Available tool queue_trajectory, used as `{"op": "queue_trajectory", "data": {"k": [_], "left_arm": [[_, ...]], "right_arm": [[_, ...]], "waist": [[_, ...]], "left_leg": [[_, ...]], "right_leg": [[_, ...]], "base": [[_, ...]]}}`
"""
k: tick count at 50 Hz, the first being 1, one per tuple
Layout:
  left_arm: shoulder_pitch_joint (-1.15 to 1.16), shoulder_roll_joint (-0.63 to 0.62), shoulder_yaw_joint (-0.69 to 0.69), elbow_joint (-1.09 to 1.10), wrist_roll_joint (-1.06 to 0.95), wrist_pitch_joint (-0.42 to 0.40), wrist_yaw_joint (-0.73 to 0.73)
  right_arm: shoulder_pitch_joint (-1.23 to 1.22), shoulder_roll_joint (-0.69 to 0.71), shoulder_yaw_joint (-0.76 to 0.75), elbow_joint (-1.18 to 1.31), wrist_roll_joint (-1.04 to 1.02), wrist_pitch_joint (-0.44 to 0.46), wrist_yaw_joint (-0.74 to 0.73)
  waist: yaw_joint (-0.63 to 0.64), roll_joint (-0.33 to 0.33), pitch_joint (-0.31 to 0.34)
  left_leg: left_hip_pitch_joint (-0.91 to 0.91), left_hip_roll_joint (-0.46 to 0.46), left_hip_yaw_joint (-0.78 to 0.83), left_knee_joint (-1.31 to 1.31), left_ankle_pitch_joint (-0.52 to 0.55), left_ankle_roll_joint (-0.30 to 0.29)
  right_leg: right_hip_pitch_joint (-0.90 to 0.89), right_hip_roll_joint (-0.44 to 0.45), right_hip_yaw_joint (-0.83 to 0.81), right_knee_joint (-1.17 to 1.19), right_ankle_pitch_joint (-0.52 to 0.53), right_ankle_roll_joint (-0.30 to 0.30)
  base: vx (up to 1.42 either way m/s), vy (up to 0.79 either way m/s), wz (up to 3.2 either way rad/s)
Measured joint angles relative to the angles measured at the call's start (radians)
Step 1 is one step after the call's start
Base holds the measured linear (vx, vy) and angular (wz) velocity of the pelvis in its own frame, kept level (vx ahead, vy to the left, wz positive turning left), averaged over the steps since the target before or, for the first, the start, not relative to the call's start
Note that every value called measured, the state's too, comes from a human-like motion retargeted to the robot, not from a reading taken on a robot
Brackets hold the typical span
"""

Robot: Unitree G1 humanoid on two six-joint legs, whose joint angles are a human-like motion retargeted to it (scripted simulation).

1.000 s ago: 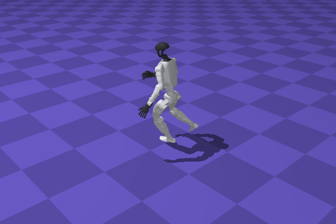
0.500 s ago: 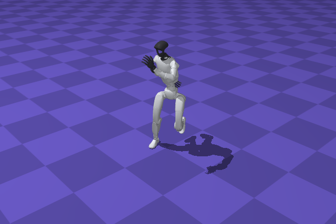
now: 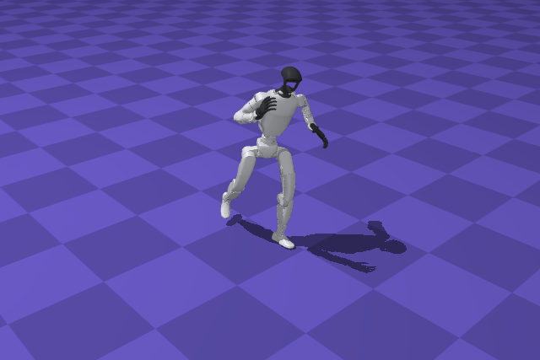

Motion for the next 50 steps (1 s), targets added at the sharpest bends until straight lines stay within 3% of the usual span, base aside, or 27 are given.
{"op": "queue_trajectory", "data": {"k": [2, 3, 5, 7, 8, 9, 11, 13, 15, 16, 18, 21, 23, 25, 27, 28, 31, 33, 35, 38, 40, 42, 45, 48, 50], "left_arm": [[-0.131, -0.032, -0.077, 0.037, -0.016, 0.038, -0.01], [-0.208, -0.055, -0.119, 0.06, -0.019, 0.057, -0.001], [-0.387, -0.117, -0.21, 0.104, -0.012, 0.072, 0.082], [-0.6, -0.218, -0.298, 0.166, 0.009, 0.076, 0.207], [-0.732, -0.279, -0.343, 0.21, -0.004, 0.078, 0.272], [-0.84, -0.337, -0.372, 0.236, -0.012, 0.082, 0.311], [-1.068, -0.417, -0.416, 0.247, -0.041, 0.084, 0.346], [-1.34, -0.422, -0.461, 0.2, -0.072, 0.066, 0.342], [-1.58, -0.392, -0.463, 0.1, -0.042, 0.05, 0.327], [-1.676, -0.372, -0.436, 0.045, 0.005, 0.043, 0.332], [-1.839, -0.318, -0.368, -0.052, 0.105, 0.04, 0.324], [-2.021, -0.212, -0.329, -0.153, 0.272, 0.059, 0.382], [-2.117, -0.134, -0.363, -0.221, 0.249, 0.049, 0.402], [-2.182, -0.065, -0.42, -0.3, 0.128, -0.008, 0.4], [-2.161, -0.013, -0.473, -0.379, 0.064, -0.07, 0.38], [-2.132, 0.02, -0.441, -0.406, 0.021, -0.077, 0.298], [-1.91, 0.032, -0.358, -0.483, -0.034, -0.083, 0.122], [-1.715, -0.011, -0.323, -0.503, -0.07, -0.062, 0.041], [-1.504, -0.052, -0.299, -0.487, -0.16, -0.016, -0.026], [-1.158, -0.14, -0.274, -0.322, -0.25, 0.075, -0.088], [-0.904, -0.225, -0.272, -0.077, -0.221, 0.129, -0.063], [-0.691, -0.335, -0.283, 0.272, -0.324, 0.211, -0.037], [-0.484, -0.393, -0.231, 0.822, -0.467, 0.342, -0.121], [-0.182, -0.289, -0.013, 0.977, -0.112, 0.275, -0.107], [-0.014, -0.231, 0.133, 0.965, -0.073, 0.201, -0.1]], "right_arm": [[0.028, 0.056, 0.103, 0.081, -0.021, 0.022, -0.014], [0.051, 0.076, 0.137, 0.133, -0.005, 0.046, 0.011], [0.092, 0.117, 0.163, 0.265, -0.023, 0.094, 0.061], [0.12, 0.144, 0.165, 0.475, -0.148, 0.134, 0.014], [0.106, 0.15, 0.191, 0.627, -0.222, 0.163, -0.058], [0.108, 0.157, 0.237, 0.79, -0.251, 0.205, -0.105], [0.093, 0.158, 0.359, 1.161, -0.17, 0.302, -0.087], [0.087, 0.126, 0.464, 1.507, -0.01, 0.413, 0.119], [0.187, 0.06, 0.496, 1.715, -0.028, 0.5, 0.374], [0.269, 0.021, 0.471, 1.757, -0.091, 0.492, 0.432], [0.446, -0.051, 0.378, 1.808, -0.179, 0.455, 0.507], [0.709, -0.107, 0.215, 1.801, -0.184, 0.425, 0.618], [0.85, -0.123, 0.168, 1.752, -0.14, 0.458, 0.727], [0.937, -0.121, 0.169, 1.687, -0.076, 0.521, 0.824], [0.941, -0.082, 0.174, 1.66, -0.037, 0.588, 0.905], [0.941, -0.056, 0.176, 1.651, -0.04, 0.61, 0.945], [0.885, 0.007, 0.183, 1.629, -0.071, 0.64, 0.977], [0.817, 0.027, 0.207, 1.605, -0.068, 0.638, 0.914], [0.737, 0.042, 0.239, 1.576, -0.042, 0.62, 0.775], [0.46, 0.103, 0.349, 1.658, 0.075, 0.532, 0.279], [0.162, 0.143, 0.381, 1.778, 0.101, 0.457, -0.066], [-0.109, 0.163, 0.329, 1.718, 0.131, 0.416, -0.22], [-0.323, 0.153, 0.283, 1.285, 0.34, 0.338, -0.043], [-0.393, 0.063, 0.28, 0.798, 0.323, 0.205, 0.033], [-0.5, 0.005, 0.242, 0.567, 0.226, 0.152, 0.002]], "waist": [[-0.031, 0.07, 0.028], [-0.057, 0.097, 0.04], [-0.118, 0.127, 0.071], [-0.193, 0.137, 0.114], [-0.224, 0.141, 0.14], [-0.258, 0.167, 0.159], [-0.314, 0.244, 0.187], [-0.359, 0.298, 0.181], [-0.418, 0.355, 0.139], [-0.465, 0.394, 0.119], [-0.579, 0.476, 0.095], [-0.727, 0.566, 0.068], [-0.766, 0.576, 0.034], [-0.753, 0.538, 0.004], [-0.714, 0.454, 0.008], [-0.702, 0.4, 0.02], [-0.687, 0.261, 0.046], [-0.67, 0.212, 0.044], [-0.629, 0.21, 0.036], [-0.513, 0.22, 0.05], [-0.444, 0.203, 0.069], [-0.375, 0.161, 0.06], [-0.207, 0.065, -0.052], [0.049, -0.065, -0.132], [0.169, -0.153, -0.145]], "left_leg": [[0.1, 0.027, -0.046, -0.118, 0.057, -0.027], [0.116, 0.031, -0.094, -0.11, 0.018, -0.026], [0.11, -0.006, -0.207, -0.038, -0.185, 0.014], [0.041, -0.075, -0.312, 0.147, -0.42, 0.13], [0.011, -0.111, -0.358, 0.229, -0.505, 0.224], [-0.036, -0.105, -0.392, 0.368, -0.576, 0.262], [-0.088, -0.05, -0.439, 0.563, -0.665, 0.271], [-0.031, -0.036, -0.46, 0.488, -0.669, 0.265], [0.062, -0.033, -0.474, 0.309, -0.588, 0.23], [0.114, -0.029, -0.492, 0.199, -0.492, 0.207], [0.224, -0.012, -0.541, -0.024, -0.234, 0.144], [0.338, 0.041, -0.564, -0.254, 0.206, 0.002], [0.38, 0.05, -0.476, -0.3, 0.321, -0.042], [0.426, 0.023, -0.347, -0.271, 0.278, -0.003], [0.473, -0.035, -0.306, -0.132, 0.206, 0.053], [0.486, -0.076, -0.332, -0.024, 0.168, 0.083], [0.434, -0.199, -0.417, 0.445, -0.007, 0.11], [0.343, -0.224, -0.416, 0.788, -0.122, 0.134], [0.221, -0.165, -0.396, 1.137, -0.241, 0.148], [-0.006, -0.158, -0.434, 1.612, -0.427, 0.188], [-0.164, -0.213, -0.42, 1.828, -0.507, 0.197], [-0.308, -0.212, -0.348, 1.906, -0.53, 0.214], [-0.527, -0.179, -0.246, 1.82, -0.504, 0.246], [-0.542, -0.114, -0.153, 1.505, -0.421, 0.207], [-0.5, -0.068, -0.067, 1.236, -0.318, 0.197]], "right_leg": [[-0.032, 0.022, -0.063, 0.289, -0.09, -0.042], [-0.068, -0.001, -0.113, 0.468, -0.151, -0.075], [-0.173, -0.095, -0.172, 0.855, -0.276, -0.127], [-0.31, -0.118, -0.1, 1.212, -0.383, -0.12], [-0.396, -0.086, -0.032, 1.369, -0.433, -0.094], [-0.468, -0.033, 0.009, 1.498, -0.474, -0.078], [-0.628, 0.083, 0.05, 1.685, -0.531, -0.081], [-0.81, 0.142, 0.065, 1.765, -0.568, -0.104], [-0.954, 0.143, 0.033, 1.732, -0.559, -0.113], [-0.988, 0.124, -0.006, 1.666, -0.524, -0.115], [-1.009, 0.097, -0.089, 1.492, -0.432, -0.108], [-0.963, 0.124, -0.166, 1.143, -0.301, -0.066], [-0.918, 0.118, -0.177, 0.895, -0.24, -0.045], [-0.856, 0.093, -0.159, 0.636, -0.17, -0.029], [-0.741, 0.081, -0.089, 0.353, -0.095, -0.003], [-0.664, 0.067, -0.048, 0.211, -0.061, 0.013], [-0.457, -0.029, 0.006, -0.112, 0.086, 0.061], [-0.38, -0.084, -0.033, -0.187, 0.116, 0.062], [-0.345, -0.078, -0.074, -0.128, -0.104, 0.003], [-0.363, -0.034, -0.04, 0.08, -0.548, -0.088], [-0.386, -0.031, 0.014, 0.216, -0.694, -0.132], [-0.363, -0.038, 0.071, 0.237, -0.701, -0.125], [-0.298, -0.053, 0.167, 0.071, -0.523, -0.048], [-0.167, -0.108, 0.236, -0.173, -0.083, 0.033], [-0.114, -0.163, 0.192, -0.279, 0.183, 0.1]], "base": [[0.83, 0.5, 1.95], [0.75, 0.46, 2.26], [0.67, 0.41, 2.54], [0.59, 0.3, 2.63], [0.59, 0.19, 2.19], [0.64, 0.13, 1.82], [0.7, 0.1, 0.91], [0.77, 0.13, 0.38], [0.96, 0.12, 0.86], [1.07, 0.1, 1.36], [1.15, 0.02, 1.81], [1.19, -0.15, 1.72], [1.17, -0.28, 1.02], [1.13, -0.32, 0.29], [1.13, -0.34, -0.14], [1.13, -0.35, 0.02], [1.11, -0.33, 0.3], [1.04, -0.31, 0.21], [0.99, -0.31, -0.28], [0.89, -0.26, -0.96], [0.9, -0.14, -1.41], [1.05, -0.1, -1.66], [1.25, -0.08, -1.71], [1.47, 0.06, -2.19], [1.45, 0.23, -1.43]]}}
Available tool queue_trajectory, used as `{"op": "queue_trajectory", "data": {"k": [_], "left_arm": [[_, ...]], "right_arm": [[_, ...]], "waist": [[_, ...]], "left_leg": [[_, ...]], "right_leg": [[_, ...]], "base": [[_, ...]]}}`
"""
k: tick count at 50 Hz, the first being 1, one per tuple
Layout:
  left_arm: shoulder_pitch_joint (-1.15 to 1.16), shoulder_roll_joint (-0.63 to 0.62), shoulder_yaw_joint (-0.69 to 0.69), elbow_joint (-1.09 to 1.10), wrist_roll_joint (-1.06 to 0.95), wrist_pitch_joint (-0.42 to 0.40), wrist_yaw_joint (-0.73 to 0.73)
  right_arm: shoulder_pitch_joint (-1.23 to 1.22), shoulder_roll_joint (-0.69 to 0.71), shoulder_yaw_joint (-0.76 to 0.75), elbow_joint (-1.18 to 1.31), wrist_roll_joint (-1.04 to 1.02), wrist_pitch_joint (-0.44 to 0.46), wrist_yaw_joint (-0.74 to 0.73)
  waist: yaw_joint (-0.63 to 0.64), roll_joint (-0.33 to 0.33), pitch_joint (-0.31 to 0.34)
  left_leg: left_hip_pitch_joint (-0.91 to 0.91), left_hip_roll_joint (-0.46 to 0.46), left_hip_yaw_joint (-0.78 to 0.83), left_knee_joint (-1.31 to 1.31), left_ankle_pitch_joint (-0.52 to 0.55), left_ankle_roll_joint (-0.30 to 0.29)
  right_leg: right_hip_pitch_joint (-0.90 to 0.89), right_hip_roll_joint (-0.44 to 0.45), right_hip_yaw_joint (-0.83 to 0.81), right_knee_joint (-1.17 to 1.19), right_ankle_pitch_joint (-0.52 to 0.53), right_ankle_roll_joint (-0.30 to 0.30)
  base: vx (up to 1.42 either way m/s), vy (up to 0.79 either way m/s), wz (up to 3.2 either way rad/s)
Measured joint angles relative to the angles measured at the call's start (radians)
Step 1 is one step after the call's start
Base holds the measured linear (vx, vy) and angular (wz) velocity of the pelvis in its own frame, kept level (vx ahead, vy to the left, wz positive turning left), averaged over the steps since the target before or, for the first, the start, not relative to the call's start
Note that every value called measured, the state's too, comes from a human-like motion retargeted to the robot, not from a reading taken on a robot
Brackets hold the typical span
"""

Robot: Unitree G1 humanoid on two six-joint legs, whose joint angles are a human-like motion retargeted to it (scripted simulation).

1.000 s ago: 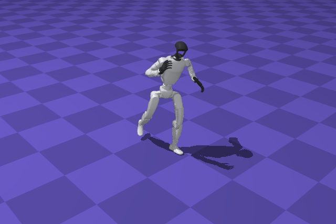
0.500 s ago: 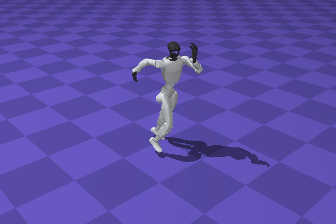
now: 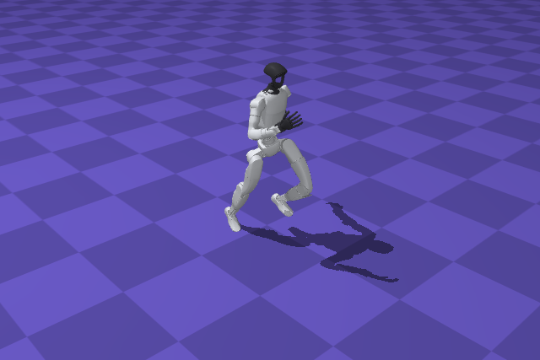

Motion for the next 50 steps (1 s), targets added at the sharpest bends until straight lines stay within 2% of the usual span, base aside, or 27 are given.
{"op": "queue_trajectory", "data": {"k": [2, 3, 5, 8, 10, 12, 13, 15, 17, 18, 21, 23, 24, 25, 28, 30, 33, 35, 39, 40, 41, 42, 44, 45, 47, 48, 50], "left_arm": [[0.164, 0.028, 0.108, -0.095, -0.129, -0.029, -0.08], [0.177, 0.04, 0.14, -0.106, -0.186, -0.019, -0.1], [0.205, 0.053, 0.159, -0.182, -0.264, -0.017, -0.136], [0.168, 0.032, 0.136, -0.308, -0.312, -0.012, -0.144], [0.095, 0.01, 0.104, -0.376, -0.318, -0.006, -0.1], [-0.018, -0.021, 0.04, -0.431, -0.265, 0.009, -0.064], [-0.107, -0.037, -0.004, -0.449, -0.237, 0.017, -0.018], [-0.354, -0.075, -0.088, -0.445, -0.222, 0.021, 0.096], [-0.659, -0.131, -0.159, -0.387, -0.171, 0.044, 0.139], [-0.831, -0.168, -0.186, -0.35, -0.142, 0.057, 0.148], [-1.225, -0.274, -0.271, -0.401, -0.115, 0.049, 0.116], [-1.405, -0.282, -0.37, -0.546, -0.106, 0.006, 0.099], [-1.473, -0.253, -0.423, -0.636, -0.076, -0.023, 0.087], [-1.533, -0.213, -0.475, -0.731, -0.035, -0.054, 0.072], [-1.7, -0.07, -0.595, -0.949, 0.221, -0.131, 0.013], [-1.822, -0.012, -0.651, -1.067, 0.265, -0.169, 0.008], [-1.949, -0.015, -0.66, -1.182, 0.215, -0.215, 0.013], [-1.981, -0.056, -0.604, -1.255, 0.125, -0.26, 0.061], [-1.761, -0.121, -0.454, -1.332, 0.048, -0.296, 0.193], [-1.683, -0.131, -0.422, -1.338, 0.029, -0.291, 0.201], [-1.599, -0.13, -0.401, -1.332, -0.002, -0.269, 0.173], [-1.513, -0.124, -0.383, -1.322, -0.038, -0.241, 0.132], [-1.329, -0.093, -0.362, -1.269, -0.124, -0.164, -0.006], [-1.227, -0.075, -0.356, -1.229, -0.16, -0.123, -0.081], [-0.998, -0.067, -0.365, -1.059, -0.196, -0.058, -0.109], [-0.892, -0.075, -0.378, -0.938, -0.22, -0.028, -0.073], [-0.714, -0.096, -0.41, -0.701, -0.278, 0.041, -0.008]], "right_arm": [[-0.107, -0.02, -0.05, -0.195, -0.137, -0.012, -0.046], [-0.134, -0.034, -0.064, -0.282, -0.218, -0.017, -0.08], [-0.117, -0.049, -0.078, -0.433, -0.403, -0.017, -0.143], [0.089, -0.036, -0.083, -0.501, -0.442, -0.032, -0.128], [0.217, -0.001, -0.048, -0.434, -0.358, -0.004, -0.042], [0.342, 0.032, 0.002, -0.322, -0.323, 0.045, 0.052], [0.39, 0.031, 0.025, -0.245, -0.326, 0.073, 0.084], [0.48, 0.027, 0.088, -0.039, -0.401, 0.125, 0.08], [0.571, 0.032, 0.172, 0.267, -0.503, 0.187, 0.058], [0.595, 0.038, 0.214, 0.459, -0.546, 0.232, 0.09], [0.733, 0.018, 0.25, 0.863, -0.616, 0.354, 0.401], [0.892, -0.056, 0.175, 0.922, -0.588, 0.349, 0.515], [0.983, -0.105, 0.123, 0.904, -0.549, 0.322, 0.533], [1.077, -0.157, 0.069, 0.874, -0.505, 0.288, 0.543], [1.312, -0.301, -0.017, 0.815, -0.418, 0.217, 0.626], [1.439, -0.331, -0.081, 0.81, -0.389, 0.241, 0.712], [1.442, -0.282, -0.096, 0.868, -0.364, 0.307, 0.786], [1.442, -0.219, -0.144, 0.885, -0.324, 0.357, 0.855], [1.331, -0.16, -0.129, 0.879, -0.195, 0.402, 0.8], [1.284, -0.152, -0.117, 0.875, -0.17, 0.407, 0.766], [1.232, -0.14, -0.108, 0.866, -0.15, 0.408, 0.724], [1.177, -0.124, -0.1, 0.859, -0.128, 0.406, 0.675], [1.032, -0.08, -0.072, 0.87, -0.077, 0.382, 0.518], [0.939, -0.054, -0.047, 0.895, -0.055, 0.359, 0.407], [0.647, 0.0, 0.027, 1.015, -0.121, 0.304, 0.093], [0.483, 0.029, 0.056, 1.067, -0.184, 0.293, -0.044], [0.237, 0.08, 0.081, 1.013, -0.254, 0.271, -0.154]], "waist": [[0.072, -0.054, 0.033], [0.108, -0.043, 0.06], [0.162, 0.021, 0.145], [0.176, 0.238, 0.246], [0.147, 0.275, 0.242], [0.074, 0.332, 0.284], [0.038, 0.313, 0.311], [-0.038, 0.207, 0.339], [-0.126, 0.164, 0.349], [-0.17, 0.16, 0.339], [-0.345, 0.193, 0.27], [-0.502, 0.268, 0.216], [-0.579, 0.32, 0.194], [-0.654, 0.375, 0.176], [-0.783, 0.549, 0.113], [-0.845, 0.606, 0.103], [-0.894, 0.584, 0.091], [-0.875, 0.536, 0.127], [-0.872, 0.444, 0.185], [-0.869, 0.416, 0.197], [-0.851, 0.396, 0.203], [-0.827, 0.381, 0.21], [-0.749, 0.38, 0.227], [-0.703, 0.386, 0.238], [-0.635, 0.388, 0.263], [-0.617, 0.381, 0.269], [-0.573, 0.359, 0.255]], "left_leg": [[0.112, 0.035, 0.087, -0.309, 0.113, -0.018], [0.178, 0.032, 0.108, -0.482, 0.17, -0.037], [0.351, -0.013, 0.068, -0.863, 0.282, -0.111], [0.663, 0.001, -0.125, -1.358, 0.433, -0.269], [0.694, 0.021, -0.166, -1.478, 0.489, -0.259], [0.742, 0.037, -0.147, -1.434, 0.379, -0.261], [0.731, 0.001, -0.142, -1.366, 0.255, -0.2], [0.616, -0.115, -0.175, -1.128, -0.012, 0.008], [0.522, -0.163, -0.228, -0.884, -0.161, 0.097], [0.489, -0.168, -0.249, -0.804, -0.201, 0.1], [0.543, -0.163, -0.327, -0.835, -0.219, 0.048], [0.632, -0.122, -0.404, -0.987, -0.134, 0.002], [0.681, -0.085, -0.44, -1.085, -0.046, -0.028], [0.732, -0.044, -0.473, -1.189, 0.059, -0.062], [0.81, 0.128, -0.453, -1.449, 0.513, -0.244], [0.867, 0.19, -0.382, -1.538, 0.678, -0.318], [0.923, 0.18, -0.268, -1.518, 0.627, -0.266], [0.974, 0.133, -0.252, -1.397, 0.53, -0.213], [1.007, 0.01, -0.369, -0.986, 0.328, -0.154], [1.004, -0.015, -0.383, -0.855, 0.274, -0.145], [0.987, -0.01, -0.369, -0.707, 0.217, -0.132], [0.965, 0.004, -0.355, -0.554, 0.16, -0.118], [0.894, 0.065, -0.339, -0.226, 0.039, -0.084], [0.854, 0.092, -0.343, -0.061, -0.023, -0.069], [0.751, 0.073, -0.362, 0.236, -0.132, -0.043], [0.679, 0.047, -0.36, 0.361, -0.172, -0.024], [0.507, 0.015, -0.318, 0.532, -0.215, 0.039]], "right_leg": [[0.078, -0.022, -0.105, -0.043, 0.067, -0.004], [0.127, -0.015, -0.157, -0.047, 0.055, -0.031], [0.262, 0.041, -0.208, -0.011, 0.006, -0.096], [0.391, 0.218, -0.193, 0.318, -0.103, -0.135], [0.224, 0.229, -0.247, 0.807, -0.219, -0.12], [0.184, 0.204, -0.317, 1.11, -0.338, -0.209], [0.113, 0.149, -0.325, 1.29, -0.399, -0.223], [-0.119, 0.029, -0.276, 1.63, -0.457, -0.177], [-0.3, 0.022, -0.227, 1.802, -0.536, -0.176], [-0.401, 0.031, -0.214, 1.851, -0.565, -0.183], [-0.636, 0.063, -0.217, 1.835, -0.629, -0.199], [-0.74, 0.109, -0.254, 1.741, -0.639, -0.189], [-0.777, 0.136, -0.277, 1.684, -0.624, -0.181], [-0.809, 0.165, -0.299, 1.625, -0.602, -0.172], [-0.882, 0.291, -0.341, 1.39, -0.545, -0.194], [-0.859, 0.303, -0.346, 1.223, -0.474, -0.168], [-0.772, 0.223, -0.329, 0.935, -0.321, -0.109], [-0.64, 0.157, -0.302, 0.686, -0.209, -0.059], [-0.324, 0.038, -0.267, 0.117, -0.054, -0.014], [-0.26, 0.004, -0.272, 0.015, -0.014, -0.005], [-0.225, -0.011, -0.28, -0.017, -0.027, -0.002], [-0.198, -0.015, -0.282, -0.028, -0.078, -0.007], [-0.19, 0.032, -0.249, 0.073, -0.358, -0.058], [-0.202, 0.07, -0.221, 0.16, -0.524, -0.091], [-0.266, 0.125, -0.16, 0.397, -0.741, -0.166], [-0.293, 0.135, -0.139, 0.487, -0.793, -0.194], [-0.294, 0.138, -0.125, 0.533, -0.812, -0.222]], "base": [[1.44, 0.31, -0.73], [1.43, 0.36, -0.44], [1.43, 0.4, -0.22], [1.41, 0.48, 0.26], [1.3, 0.47, 0.83], [1.16, 0.43, 1.38], [1.07, 0.34, 1.55], [1.01, 0.2, 1.73], [0.99, 0.06, 1.94], [1.01, -0.02, 1.79], [1.08, -0.13, 1.6], [1.14, -0.31, 1.54], [1.15, -0.41, 1.36], [1.12, -0.48, 0.79], [1.13, -0.56, 0.37], [1.19, -0.6, 0.76], [1.18, -0.63, 0.75], [1.16, -0.61, 0.31], [1.19, -0.68, -0.08], [1.16, -0.73, -0.52], [1.12, -0.72, -0.77], [1.07, -0.7, -1.09], [1.01, -0.62, -1.49], [0.95, -0.49, -1.8], [0.92, -0.37, -1.65], [0.93, -0.28, -1.09], [0.98, -0.23, -0.5]]}}
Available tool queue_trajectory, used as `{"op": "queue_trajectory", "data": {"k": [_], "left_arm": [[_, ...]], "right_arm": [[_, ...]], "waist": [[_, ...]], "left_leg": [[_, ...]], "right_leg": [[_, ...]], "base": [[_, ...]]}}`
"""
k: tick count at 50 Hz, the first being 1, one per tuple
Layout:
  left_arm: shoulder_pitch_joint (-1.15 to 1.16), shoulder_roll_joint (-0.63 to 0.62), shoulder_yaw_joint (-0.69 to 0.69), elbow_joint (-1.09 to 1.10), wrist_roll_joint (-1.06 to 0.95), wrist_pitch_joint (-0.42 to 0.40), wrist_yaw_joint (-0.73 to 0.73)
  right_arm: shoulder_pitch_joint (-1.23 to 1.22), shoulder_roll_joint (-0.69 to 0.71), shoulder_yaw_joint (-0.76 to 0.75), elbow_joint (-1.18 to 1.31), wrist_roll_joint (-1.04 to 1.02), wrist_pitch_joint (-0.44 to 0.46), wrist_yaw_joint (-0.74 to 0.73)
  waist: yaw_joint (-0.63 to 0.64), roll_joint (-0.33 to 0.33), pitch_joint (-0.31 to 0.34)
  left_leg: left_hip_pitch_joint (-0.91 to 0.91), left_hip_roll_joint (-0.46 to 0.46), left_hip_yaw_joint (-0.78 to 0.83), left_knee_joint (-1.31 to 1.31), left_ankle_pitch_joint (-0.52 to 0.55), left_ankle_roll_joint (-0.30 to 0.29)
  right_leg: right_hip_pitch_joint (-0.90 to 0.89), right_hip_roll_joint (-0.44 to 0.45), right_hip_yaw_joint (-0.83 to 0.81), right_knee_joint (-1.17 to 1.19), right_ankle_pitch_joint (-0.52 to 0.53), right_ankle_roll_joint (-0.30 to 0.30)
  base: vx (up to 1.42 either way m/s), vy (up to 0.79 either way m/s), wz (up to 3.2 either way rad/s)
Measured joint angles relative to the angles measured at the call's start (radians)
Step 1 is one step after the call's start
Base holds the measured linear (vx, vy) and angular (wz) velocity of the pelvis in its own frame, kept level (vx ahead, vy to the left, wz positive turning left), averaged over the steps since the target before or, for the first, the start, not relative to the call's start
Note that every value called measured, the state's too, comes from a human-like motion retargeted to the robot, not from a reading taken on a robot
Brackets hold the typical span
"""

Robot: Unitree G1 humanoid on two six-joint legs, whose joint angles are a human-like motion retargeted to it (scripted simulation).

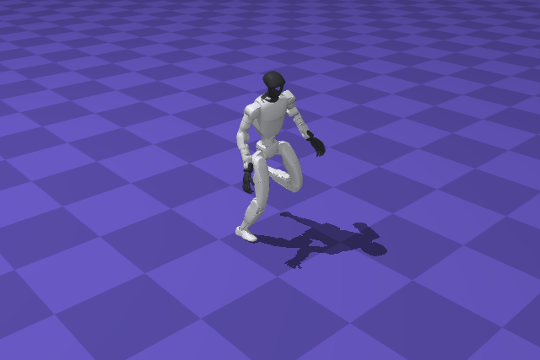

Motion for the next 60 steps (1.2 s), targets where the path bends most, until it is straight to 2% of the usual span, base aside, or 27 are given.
{"op": "queue_trajectory", "data": {"k": [2, 5, 8, 10, 13, 15, 18, 20, 23, 25, 27, 30, 32, 34, 36, 38, 40, 42, 45, 48, 50, 52, 53, 55, 57, 58, 60], "left_arm": [[0.156, 0.047, -0.009, 0.107, 0.011, 0.034, -0.013], [0.465, 0.211, 0.067, 0.041, 0.117, -0.022, -0.111], [0.721, 0.262, 0.226, 0.011, 0.126, -0.059, -0.178], [0.832, 0.266, 0.331, 0.012, 0.083, -0.064, -0.181], [0.904, 0.269, 0.404, 0.015, 0.071, -0.082, -0.098], [0.889, 0.287, 0.377, 0.027, 0.129, -0.076, -0.038], [0.795, 0.333, 0.289, 0.034, 0.271, -0.006, -0.106], [0.716, 0.349, 0.239, 0.006, 0.326, 0.028, -0.197], [0.519, 0.318, 0.187, -0.05, 0.298, 0.07, -0.271], [0.282, 0.268, 0.114, -0.039, 0.289, 0.1, -0.218], [-0.004, 0.199, 0.01, -0.021, 0.354, 0.116, -0.125], [-0.392, 0.046, -0.113, -0.091, 0.338, 0.016, 0.089], [-0.546, -0.042, -0.1, -0.206, 0.33, -0.122, 0.173], [-0.658, -0.073, -0.067, -0.307, 0.413, -0.202, 0.184], [-0.757, -0.05, -0.066, -0.381, 0.523, -0.216, 0.159], [-0.863, -0.013, -0.098, -0.444, 0.55, -0.217, 0.121], [-0.994, -0.006, -0.146, -0.486, 0.46, -0.241, 0.077], [-1.124, -0.038, -0.179, -0.476, 0.255, -0.302, 0.027], [-1.173, -0.099, -0.175, -0.434, 0.106, -0.332, 0.004], [-1.037, -0.112, -0.141, -0.411, 0.13, -0.295, 0.078], [-0.909, -0.09, -0.108, -0.405, 0.148, -0.246, 0.088], [-0.754, -0.059, -0.051, -0.381, 0.189, -0.168, -0.022], [-0.657, -0.052, -0.016, -0.356, 0.224, -0.133, -0.095], [-0.42, -0.075, 0.03, -0.257, 0.264, -0.088, -0.113], [-0.2, -0.127, 0.033, -0.086, 0.172, -0.077, 0.076], [-0.111, -0.148, 0.023, 0.003, 0.118, -0.08, 0.152], [0.041, -0.135, 0.006, 0.134, 0.102, -0.058, 0.169]], "right_arm": [[-0.108, 0.019, 0.011, -0.271, 0.062, -0.06, 0.12], [-0.153, -0.008, 0.03, -0.74, 0.141, -0.141, 0.267], [-0.235, -0.025, 0.062, -1.051, 0.138, -0.17, 0.268], [-0.316, -0.029, 0.085, -1.205, 0.152, -0.19, 0.255], [-0.409, -0.023, 0.151, -1.391, 0.142, -0.251, 0.243], [-0.385, -0.013, 0.195, -1.486, 0.184, -0.289, 0.299], [-0.196, -0.008, 0.228, -1.535, 0.339, -0.274, 0.47], [-0.051, -0.028, 0.235, -1.507, 0.407, -0.218, 0.557], [0.05, -0.056, 0.241, -1.352, 0.345, -0.14, 0.606], [0.091, -0.043, 0.261, -1.158, 0.206, -0.131, 0.541], [0.177, -0.018, 0.274, -0.955, 0.131, -0.138, 0.33], [0.391, -0.081, 0.215, -0.862, 0.274, -0.164, 0.068], [0.589, -0.263, 0.083, -0.953, 0.384, -0.208, 0.189], [0.792, -0.431, -0.085, -0.995, 0.438, -0.243, 0.364], [0.967, -0.519, -0.229, -0.949, 0.448, -0.227, 0.502], [1.097, -0.555, -0.323, -0.852, 0.411, -0.168, 0.612], [1.162, -0.555, -0.355, -0.721, 0.353, -0.114, 0.697], [1.142, -0.521, -0.311, -0.56, 0.252, -0.073, 0.735], [1.075, -0.479, -0.198, -0.413, 0.007, -0.009, 0.731], [1.004, -0.449, -0.131, -0.405, -0.08, 0.052, 0.787], [0.95, -0.423, -0.109, -0.427, -0.016, 0.077, 0.818], [0.87, -0.37, -0.068, -0.441, 0.137, 0.091, 0.778], [0.804, -0.334, -0.027, -0.428, 0.224, 0.091, 0.716], [0.598, -0.246, 0.086, -0.35, 0.323, 0.052, 0.447], [0.264, -0.115, 0.21, -0.203, 0.251, -0.036, -0.008], [0.115, -0.046, 0.222, -0.155, 0.179, -0.058, -0.156], [-0.112, 0.061, 0.191, -0.157, 0.092, -0.085, -0.229]], "waist": [[0.107, -0.049, -0.061], [0.349, -0.187, -0.153], [0.552, -0.276, -0.159], [0.646, -0.288, -0.138], [0.701, -0.237, -0.082], [0.709, -0.149, -0.031], [0.713, 0.001, -0.025], [0.704, 0.053, -0.045], [0.636, -0.02, -0.014], [0.571, -0.113, 0.006], [0.499, -0.145, 0.025], [0.354, -0.128, 0.006], [0.174, -0.059, -0.043], [-0.009, 0.039, -0.088], [-0.149, 0.125, -0.112], [-0.246, 0.168, -0.118], [-0.302, 0.158, -0.12], [-0.308, 0.088, -0.107], [-0.264, -0.022, -0.079], [-0.214, -0.079, -0.053], [-0.198, -0.08, -0.046], [-0.154, -0.04, -0.034], [-0.118, -0.014, -0.02], [-0.048, 0.026, 0.027], [-0.024, 0.03, 0.076], [-0.01, 0.029, 0.088], [0.054, 0.021, 0.079]], "left_leg": [[-0.181, -0.013, 0.089, 0.022, 0.018, 0.05], [-0.335, -0.064, 0.248, -0.187, 0.084, 0.02], [-0.31, -0.069, 0.348, -0.569, 0.2, -0.033], [-0.236, -0.038, 0.397, -0.86, 0.305, -0.063], [-0.066, -0.053, 0.395, -1.358, 0.42, -0.13], [0.079, -0.091, 0.273, -1.685, 0.492, -0.198], [0.218, -0.032, 0.107, -1.951, 0.672, -0.3], [0.235, -0.004, 0.096, -1.973, 0.711, -0.33], [0.188, -0.103, 0.141, -1.783, 0.347, -0.227], [0.091, -0.205, 0.123, -1.584, 0.116, -0.063], [0.057, -0.249, 0.074, -1.462, 0.029, 0.019], [0.122, -0.251, -0.005, -1.499, 0.031, -0.008], [0.202, -0.211, -0.084, -1.619, 0.141, -0.064], [0.272, -0.129, -0.158, -1.751, 0.343, -0.143], [0.331, -0.033, -0.203, -1.884, 0.61, -0.245], [0.386, 0.032, -0.202, -1.981, 0.83, -0.336], [0.44, 0.042, -0.147, -2.025, 0.891, -0.358], [0.52, -0.001, -0.088, -2.012, 0.805, -0.306], [0.637, -0.062, -0.08, -1.933, 0.672, -0.235], [0.647, -0.103, -0.106, -1.674, 0.534, -0.167], [0.561, -0.075, -0.086, -1.365, 0.412, -0.141], [0.454, 0.02, -0.071, -1.057, 0.285, -0.127], [0.414, 0.062, -0.079, -0.929, 0.217, -0.122], [0.365, 0.084, -0.113, -0.737, 0.101, -0.126], [0.291, 0.05, -0.128, -0.622, 0.036, -0.133], [0.241, 0.038, -0.119, -0.585, 0.012, -0.124], [0.124, 0.027, -0.069, -0.558, -0.022, -0.08]], "right_leg": [[0.051, -0.009, 0.014, -0.122, 0.094, 0.016], [0.166, -0.06, 0.08, -0.382, 0.428, 0.102], [0.28, -0.109, 0.086, -0.552, 0.798, 0.185], [0.356, -0.11, 0.01, -0.599, 0.867, 0.185], [0.515, -0.06, -0.126, -0.6, 0.829, 0.141], [0.633, 0.018, -0.134, -0.533, 0.781, 0.104], [0.648, 0.169, -0.109, -0.196, 0.64, 0.047], [0.559, 0.199, -0.14, 0.116, 0.546, 0.019], [0.334, 0.071, -0.164, 0.617, 0.315, -0.001], [0.107, -0.043, -0.132, 0.934, 0.236, 0.044], [-0.051, -0.065, -0.099, 1.088, 0.168, 0.032], [-0.243, -0.073, -0.099, 1.135, 0.134, -0.007], [-0.302, -0.07, -0.153, 1.027, 0.167, -0.019], [-0.311, -0.001, -0.198, 0.813, 0.221, -0.018], [-0.291, 0.107, -0.194, 0.526, 0.317, -0.004], [-0.243, 0.162, -0.163, 0.224, 0.458, 0.032], [-0.168, 0.143, -0.118, -0.079, 0.599, 0.08], [-0.07, 0.087, -0.014, -0.345, 0.701, 0.14], [0.031, 0.001, 0.116, -0.558, 0.756, 0.215], [0.082, -0.126, -0.122, -0.582, 0.782, 0.214], [0.111, -0.193, -0.334, -0.546, 0.721, 0.186], [0.092, -0.165, -0.366, -0.406, 0.473, 0.15], [0.056, -0.132, -0.339, -0.285, 0.331, 0.13], [-0.018, -0.084, -0.288, -0.006, 0.132, 0.09], [-0.051, -0.078, -0.269, 0.167, 0.062, 0.068], [-0.048, -0.076, -0.262, 0.198, 0.046, 0.06], [-0.026, -0.07, -0.241, 0.188, 0.034, 0.041]], "base": [[1.1, -0.2, -0.37], [1.22, -0.1, -1.11], [1.28, 0.01, -1.38], [1.29, 0.11, -1.05], [1.28, 0.22, -0.38], [1.27, 0.26, 0.24], [1.26, 0.24, 0.61], [1.16, 0.21, 0.74], [1.0, 0.16, 0.95], [0.87, 0.04, 1.48], [0.84, -0.05, 1.6], [0.93, -0.08, 1.46], [1.01, -0.14, 1.77], [1.0, -0.28, 1.77], [1.0, -0.41, 1.47], [1.02, -0.49, 1.19], [1.01, -0.53, 0.94], [1.01, -0.59, 0.62], [1.03, -0.64, -0.08], [1.01, -0.59, -0.53], [0.93, -0.53, -0.33], [0.83, -0.47, -0.62], [0.78, -0.38, -1.17], [0.72, -0.27, -1.5], [0.65, -0.14, -1.18], [0.62, -0.06, -0.78], [0.6, 0.0, -0.52]]}}
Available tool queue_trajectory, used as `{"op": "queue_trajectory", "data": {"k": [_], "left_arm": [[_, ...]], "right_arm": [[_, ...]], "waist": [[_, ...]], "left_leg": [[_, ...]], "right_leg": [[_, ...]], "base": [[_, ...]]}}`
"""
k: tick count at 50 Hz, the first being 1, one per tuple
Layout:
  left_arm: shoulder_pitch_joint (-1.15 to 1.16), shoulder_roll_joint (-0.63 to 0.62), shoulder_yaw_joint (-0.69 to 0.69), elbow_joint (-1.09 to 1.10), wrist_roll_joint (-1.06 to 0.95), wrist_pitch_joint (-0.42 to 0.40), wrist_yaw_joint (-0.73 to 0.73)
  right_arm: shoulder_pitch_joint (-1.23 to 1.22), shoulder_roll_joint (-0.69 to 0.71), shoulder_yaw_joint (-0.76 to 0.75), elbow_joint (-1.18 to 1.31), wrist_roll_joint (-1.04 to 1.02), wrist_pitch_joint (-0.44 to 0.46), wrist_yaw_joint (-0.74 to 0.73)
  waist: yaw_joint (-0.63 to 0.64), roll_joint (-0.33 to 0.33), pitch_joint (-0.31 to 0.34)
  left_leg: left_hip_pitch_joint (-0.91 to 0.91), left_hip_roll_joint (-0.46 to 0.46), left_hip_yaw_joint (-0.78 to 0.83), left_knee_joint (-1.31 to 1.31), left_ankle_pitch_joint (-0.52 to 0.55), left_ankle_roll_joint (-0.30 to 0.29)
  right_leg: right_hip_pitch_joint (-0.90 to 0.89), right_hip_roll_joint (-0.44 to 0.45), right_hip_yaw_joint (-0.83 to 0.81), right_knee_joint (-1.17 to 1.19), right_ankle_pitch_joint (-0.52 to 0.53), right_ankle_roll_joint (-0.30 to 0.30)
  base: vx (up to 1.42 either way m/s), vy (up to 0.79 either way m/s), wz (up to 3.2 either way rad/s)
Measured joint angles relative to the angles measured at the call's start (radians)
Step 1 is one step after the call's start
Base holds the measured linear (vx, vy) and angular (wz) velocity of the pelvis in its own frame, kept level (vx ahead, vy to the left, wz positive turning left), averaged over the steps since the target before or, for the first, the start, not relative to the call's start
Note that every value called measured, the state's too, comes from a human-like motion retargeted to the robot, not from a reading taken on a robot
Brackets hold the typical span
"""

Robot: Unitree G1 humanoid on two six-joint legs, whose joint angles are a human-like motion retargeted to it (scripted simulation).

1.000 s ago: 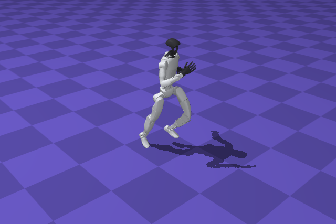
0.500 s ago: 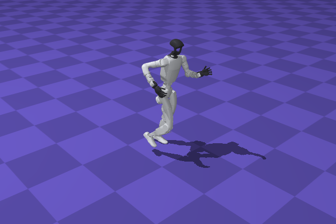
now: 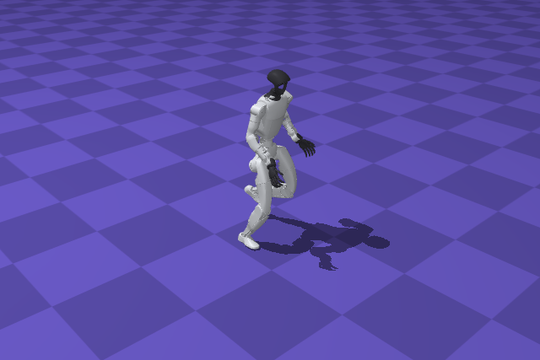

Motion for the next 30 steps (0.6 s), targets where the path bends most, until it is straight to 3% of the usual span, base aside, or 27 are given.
{"op": "queue_trajectory", "data": {"k": [3, 5, 8, 10, 13, 15, 17, 20, 21, 23, 25, 27, 28, 29, 30], "left_arm": [[0.167, 0.151, 0.013, 0.02, 0.09, 0.044, -0.181], [0.282, 0.238, 0.048, -0.041, 0.07, 0.064, -0.275], [0.461, 0.295, 0.134, -0.15, -0.025, 0.047, -0.316], [0.555, 0.298, 0.195, -0.2, -0.108, 0.017, -0.332], [0.605, 0.259, 0.24, -0.199, -0.237, 0.03, -0.395], [0.548, 0.225, 0.226, -0.146, -0.307, 0.068, -0.399], [0.434, 0.2, 0.176, -0.072, -0.312, 0.092, -0.346], [0.209, 0.169, 0.07, 0.045, -0.221, 0.085, -0.197], [0.082, 0.159, 0.02, 0.116, -0.226, 0.082, -0.13], [-0.195, 0.135, -0.069, 0.259, -0.212, 0.091, -0.012], [-0.461, 0.131, -0.146, 0.289, -0.175, 0.109, 0.048], [-0.68, 0.186, -0.229, 0.105, -0.028, 0.215, -0.105], [-0.765, 0.238, -0.263, -0.046, 0.112, 0.279, -0.258], [-0.833, 0.247, -0.294, -0.213, 0.009, 0.178, -0.232], [-0.892, 0.234, -0.323, -0.388, -0.217, -0.005, -0.115]], "right_arm": [[-0.198, 0.01, -0.002, -0.202, 0.002, -0.044, 0.159], [-0.245, -0.063, 0.031, -0.415, -0.047, -0.079, 0.264], [-0.239, -0.139, 0.031, -0.731, -0.119, -0.123, 0.369], [-0.234, -0.152, 0.011, -0.898, -0.063, -0.143, 0.439], [-0.22, -0.136, -0.013, -1.048, 0.037, -0.142, 0.558], [-0.196, -0.115, -0.018, -1.071, 0.042, -0.127, 0.599], [-0.133, -0.104, -0.012, -1.045, 0.023, -0.105, 0.601], [-0.025, -0.086, -0.016, -0.951, -0.046, -0.075, 0.577], [-0.016, -0.065, -0.002, -0.881, -0.095, -0.07, 0.525], [0.01, -0.021, 0.023, -0.706, -0.204, -0.05, 0.38], [0.044, 0.007, 0.044, -0.503, -0.22, -0.004, 0.235], [0.107, -0.002, 0.014, -0.355, -0.06, 0.017, 0.188], [0.168, -0.017, -0.035, -0.314, 0.024, 0.021, 0.208], [0.242, -0.031, -0.09, -0.287, 0.081, -0.005, 0.201], [0.322, -0.044, -0.149, -0.268, 0.124, -0.047, 0.18]], "waist": [[0.179, -0.049, -0.079], [0.269, -0.098, -0.144], [0.312, -0.158, -0.207], [0.322, -0.142, -0.219], [0.282, -0.047, -0.224], [0.228, 0.022, -0.206], [0.168, 0.071, -0.18], [0.065, 0.071, -0.14], [0.046, 0.054, -0.113], [-0.003, 0.026, -0.045], [-0.024, 0.02, 0.034], [-0.031, 0.036, 0.083], [-0.035, 0.049, 0.093], [-0.047, 0.07, 0.094], [-0.063, 0.095, 0.092]], "left_leg": [[-0.187, -0.035, 0.125, -0.139, 0.027, 0.05], [-0.257, -0.085, 0.213, -0.361, 0.083, 0.054], [-0.183, -0.174, 0.366, -0.896, 0.263, -0.006], [-0.08, -0.187, 0.464, -1.241, 0.396, -0.093], [0.002, -0.097, 0.745, -1.457, 0.548, -0.174], [0.034, -0.038, 0.996, -1.504, 0.629, -0.177], [0.042, -0.021, 1.09, -1.497, 0.567, -0.146], [-0.021, -0.012, 0.898, -1.284, 0.222, -0.05], [-0.04, -0.035, 0.824, -1.237, 0.14, -0.013], [-0.118, -0.025, 0.707, -0.974, -0.005, 0.068], [-0.162, -0.017, 0.601, -0.77, -0.076, 0.082], [-0.153, -0.068, 0.487, -0.752, -0.091, 0.051], [-0.134, -0.092, 0.439, -0.768, -0.085, 0.036], [-0.122, -0.106, 0.386, -0.776, -0.068, 0.028], [-0.112, -0.114, 0.332, -0.779, -0.045, 0.024]], "right_leg": [[0.049, -0.002, 0.017, -0.165, 0.088, -0.011], [0.122, -0.017, -0.003, -0.338, 0.226, 0.004], [0.262, -0.015, -0.045, -0.543, 0.516, 0.061], [0.335, 0.048, -0.034, -0.573, 0.616, 0.09], [0.37, 0.147, -0.087, -0.394, 0.509, 0.029], [0.344, 0.162, -0.175, -0.172, 0.401, -0.036], [0.279, 0.132, -0.215, 0.101, 0.284, -0.077], [0.127, 0.068, -0.142, 0.497, 0.109, -0.075], [0.058, 0.062, -0.08, 0.611, 0.065, -0.05], [-0.039, 0.054, 0.021, 0.807, -0.014, -0.024], [-0.113, 0.067, 0.096, 0.956, -0.061, -0.015], [-0.199, 0.099, 0.162, 1.06, -0.108, -0.045], [-0.24, 0.121, 0.191, 1.094, -0.12, -0.06], [-0.277, 0.144, 0.204, 1.106, -0.128, -0.073], [-0.31, 0.168, 0.208, 1.107, -0.134, -0.085]], "base": [[0.61, 0.11, -0.04], [0.68, 0.24, 0.85], [0.77, 0.29, 1.39], [0.83, 0.26, 1.21], [0.79, 0.2, 1.36], [0.69, 0.17, 1.79], [0.61, 0.15, 1.97], [0.53, 0.07, 2.42], [0.43, 0.01, 2.67], [0.38, -0.02, 3.12], [0.33, 0.0, 3.49], [0.29, 0.06, 3.36], [0.38, 0.07, 3.28], [0.45, 0.06, 3.26], [0.5, 0.09, 3.32]]}}
